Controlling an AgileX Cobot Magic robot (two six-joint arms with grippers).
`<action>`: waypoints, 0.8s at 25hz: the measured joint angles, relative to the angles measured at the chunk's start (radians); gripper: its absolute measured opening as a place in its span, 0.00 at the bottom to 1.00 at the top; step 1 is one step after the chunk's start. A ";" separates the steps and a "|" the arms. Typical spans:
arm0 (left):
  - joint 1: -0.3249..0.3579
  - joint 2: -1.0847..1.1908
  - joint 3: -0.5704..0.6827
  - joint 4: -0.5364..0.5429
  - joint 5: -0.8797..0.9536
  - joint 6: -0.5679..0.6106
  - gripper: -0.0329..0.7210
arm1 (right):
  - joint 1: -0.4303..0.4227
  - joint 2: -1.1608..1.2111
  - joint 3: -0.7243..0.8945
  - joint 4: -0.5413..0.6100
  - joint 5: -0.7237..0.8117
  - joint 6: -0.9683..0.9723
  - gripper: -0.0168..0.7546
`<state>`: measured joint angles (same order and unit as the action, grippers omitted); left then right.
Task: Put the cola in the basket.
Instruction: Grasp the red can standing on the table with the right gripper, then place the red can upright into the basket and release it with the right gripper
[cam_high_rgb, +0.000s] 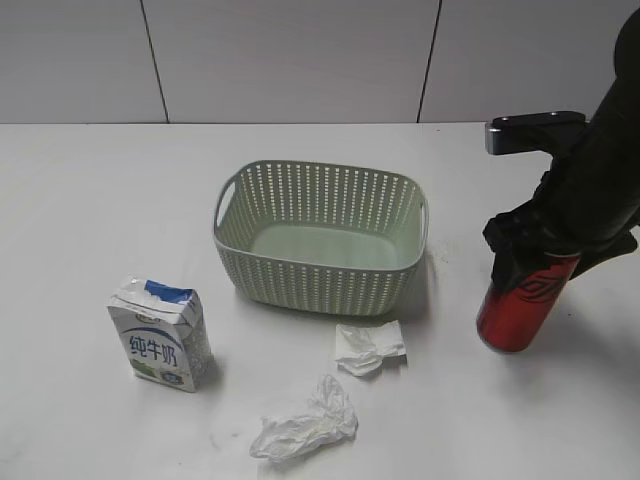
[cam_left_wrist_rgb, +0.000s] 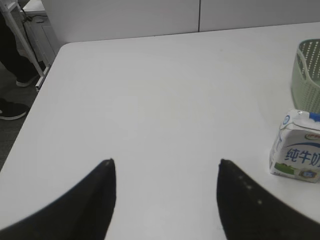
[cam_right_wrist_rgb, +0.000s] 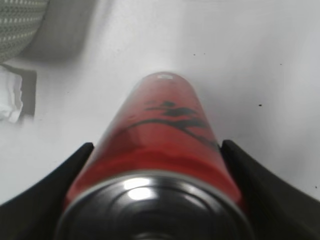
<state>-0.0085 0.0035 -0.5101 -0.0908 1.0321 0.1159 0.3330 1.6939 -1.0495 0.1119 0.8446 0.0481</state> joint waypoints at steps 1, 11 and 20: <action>0.000 0.000 0.000 0.000 0.000 0.000 0.69 | 0.000 0.000 0.000 -0.001 0.000 0.000 0.72; 0.000 0.000 0.000 0.000 0.000 0.000 0.69 | 0.000 0.010 -0.147 -0.009 0.166 -0.035 0.70; 0.000 0.000 0.000 0.000 0.000 0.000 0.69 | 0.012 0.042 -0.554 -0.067 0.371 -0.084 0.70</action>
<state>-0.0085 0.0035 -0.5101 -0.0908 1.0321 0.1159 0.3453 1.7358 -1.6034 0.0453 1.2160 -0.0356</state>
